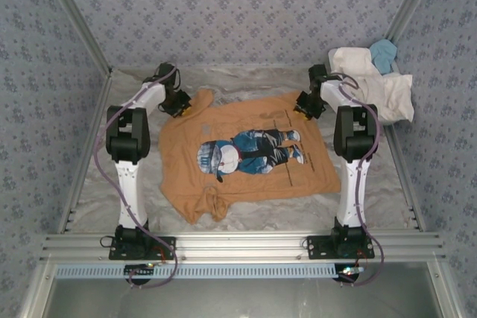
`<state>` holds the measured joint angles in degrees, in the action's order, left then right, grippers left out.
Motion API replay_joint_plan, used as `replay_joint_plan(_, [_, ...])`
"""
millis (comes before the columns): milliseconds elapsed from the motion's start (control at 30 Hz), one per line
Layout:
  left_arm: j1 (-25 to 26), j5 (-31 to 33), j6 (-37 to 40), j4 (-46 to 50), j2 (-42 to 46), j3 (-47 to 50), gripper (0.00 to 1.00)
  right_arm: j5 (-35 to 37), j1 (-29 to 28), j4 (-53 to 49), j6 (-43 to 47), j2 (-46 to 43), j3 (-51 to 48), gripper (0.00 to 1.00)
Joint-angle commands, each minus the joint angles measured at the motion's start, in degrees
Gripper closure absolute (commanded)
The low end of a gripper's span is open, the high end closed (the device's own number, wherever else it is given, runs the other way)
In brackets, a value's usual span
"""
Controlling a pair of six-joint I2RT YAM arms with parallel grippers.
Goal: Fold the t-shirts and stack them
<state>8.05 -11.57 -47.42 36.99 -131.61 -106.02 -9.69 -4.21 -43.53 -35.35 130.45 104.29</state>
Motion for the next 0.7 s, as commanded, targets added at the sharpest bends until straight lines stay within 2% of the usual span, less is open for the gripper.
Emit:
replay_joint_plan(0, [0.4, -0.5, 1.3, 3.6, -2.7, -2.5, 0.87, 5.5, 0.1, -5.4, -1.3, -3.8, -4.0, 0.71])
replay_joint_plan(167, [0.4, -2.0, 2.1, 5.3, -6.7, -5.4, 0.87, 5.5, -0.6, -4.2, -1.3, -4.3, -5.5, 0.70])
replay_joint_plan(300, [-0.2, 2.8, 3.1, 9.4, -8.3, -8.9, 0.89, 5.9, -0.9, -4.7, -1.2, -4.1, -6.2, 0.69])
replay_joint_plan(433, [-4.2, 4.5, 0.1, 8.7, -7.2, -5.2, 0.91, 6.7, -0.9, -5.1, -1.2, -4.3, -6.8, 0.69])
replay_joint_plan(533, [-6.8, 3.3, -1.9, 5.9, -5.9, -2.1, 0.91, 6.4, -0.9, -4.6, -1.2, -4.3, -7.2, 0.68])
replay_joint_plan(667, [-8.1, 2.1, -3.7, 4.8, -5.2, -2.6, 0.91, 5.7, -1.2, -4.1, -1.2, -3.9, -7.3, 0.68])
